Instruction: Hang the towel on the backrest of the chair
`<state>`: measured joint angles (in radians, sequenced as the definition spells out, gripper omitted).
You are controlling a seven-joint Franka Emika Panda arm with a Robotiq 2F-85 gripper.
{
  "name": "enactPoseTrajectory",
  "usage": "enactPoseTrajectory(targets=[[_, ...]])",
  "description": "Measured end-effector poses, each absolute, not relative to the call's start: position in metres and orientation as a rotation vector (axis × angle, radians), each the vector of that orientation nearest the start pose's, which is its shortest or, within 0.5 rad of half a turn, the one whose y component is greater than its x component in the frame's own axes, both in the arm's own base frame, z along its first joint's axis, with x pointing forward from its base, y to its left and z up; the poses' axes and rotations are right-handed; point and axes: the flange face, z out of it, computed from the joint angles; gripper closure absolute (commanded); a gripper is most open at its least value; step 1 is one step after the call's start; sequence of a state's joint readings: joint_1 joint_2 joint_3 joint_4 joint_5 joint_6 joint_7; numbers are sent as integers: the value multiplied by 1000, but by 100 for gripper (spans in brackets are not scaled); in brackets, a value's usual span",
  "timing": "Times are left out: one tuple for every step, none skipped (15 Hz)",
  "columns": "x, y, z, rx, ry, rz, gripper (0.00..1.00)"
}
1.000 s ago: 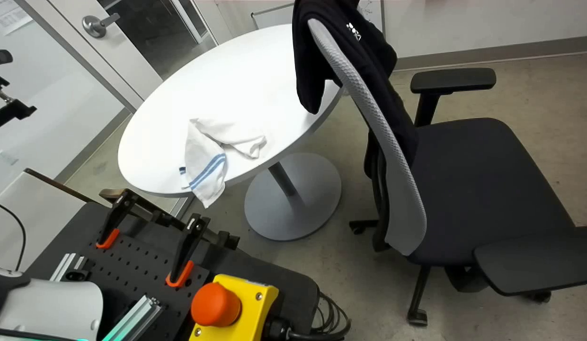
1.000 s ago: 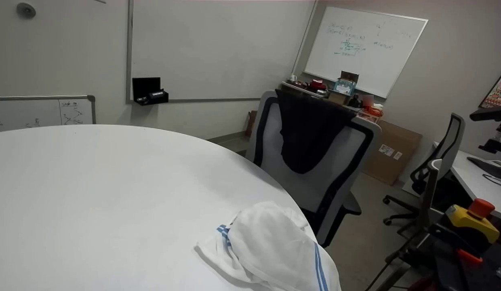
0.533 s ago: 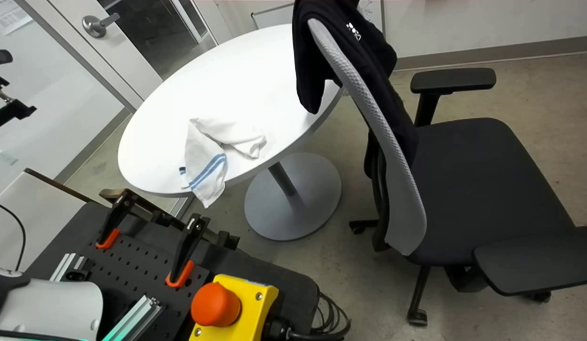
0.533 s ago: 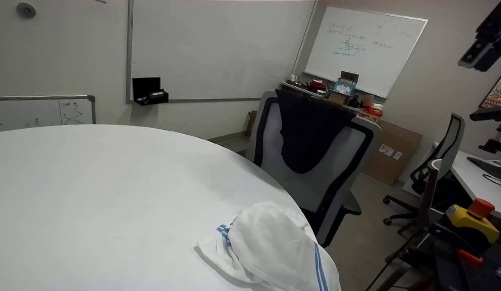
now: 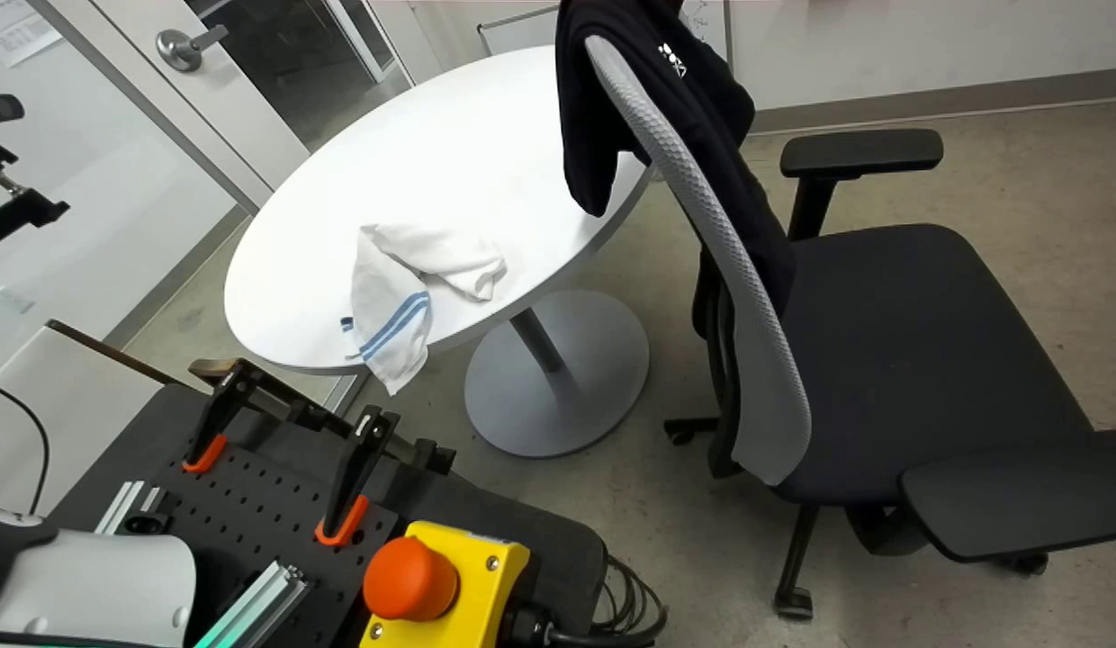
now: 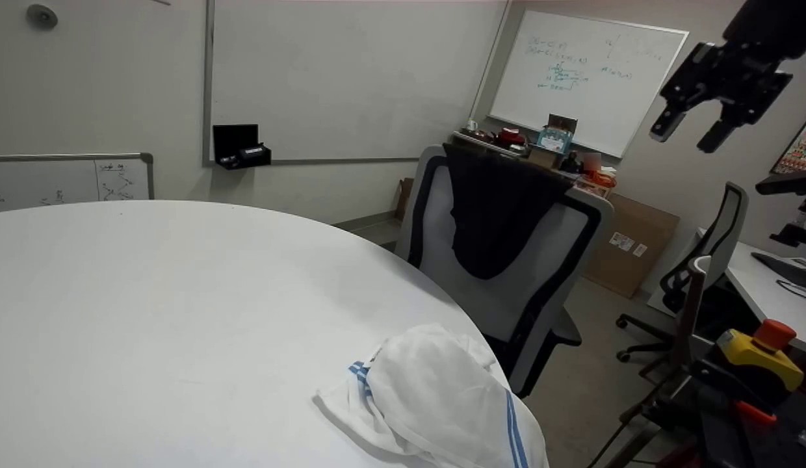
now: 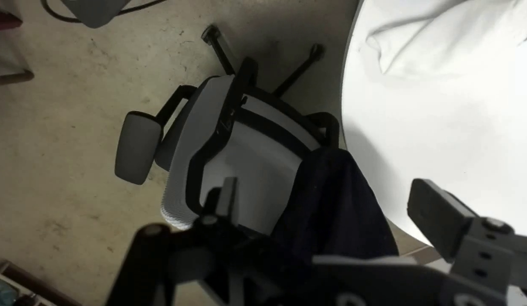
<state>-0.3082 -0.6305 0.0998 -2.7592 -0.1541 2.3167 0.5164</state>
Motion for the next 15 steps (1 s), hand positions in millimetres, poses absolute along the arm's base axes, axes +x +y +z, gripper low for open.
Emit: enactPoseTrajectory(targets=[[355,-80,404,-3088,1082,-340,0],[363,-81,394,-3071,1122,-336,0],[371,-82,383,-3059,1156,-329,0],[379,-83,371,-3052,1183,-317,0],[388,-84,359,-3050,1205,-300,0],[397,-84,347,-3054,1217,-285,0],[406,-83,337,-3060,1227,-277,0],[417,-82,327,-3067,1238,-274,0],[427,-81,320,-3073,1251,-277,0],[438,-79,314,-3074,1270,-283,0],[450,-77,308,-3073,1291,-289,0],[461,-73,304,-3069,1313,-299,0],[471,-68,298,-3064,1332,-307,0],[481,-62,293,-3057,1348,-309,0],[489,-55,286,-3051,1354,-302,0]])
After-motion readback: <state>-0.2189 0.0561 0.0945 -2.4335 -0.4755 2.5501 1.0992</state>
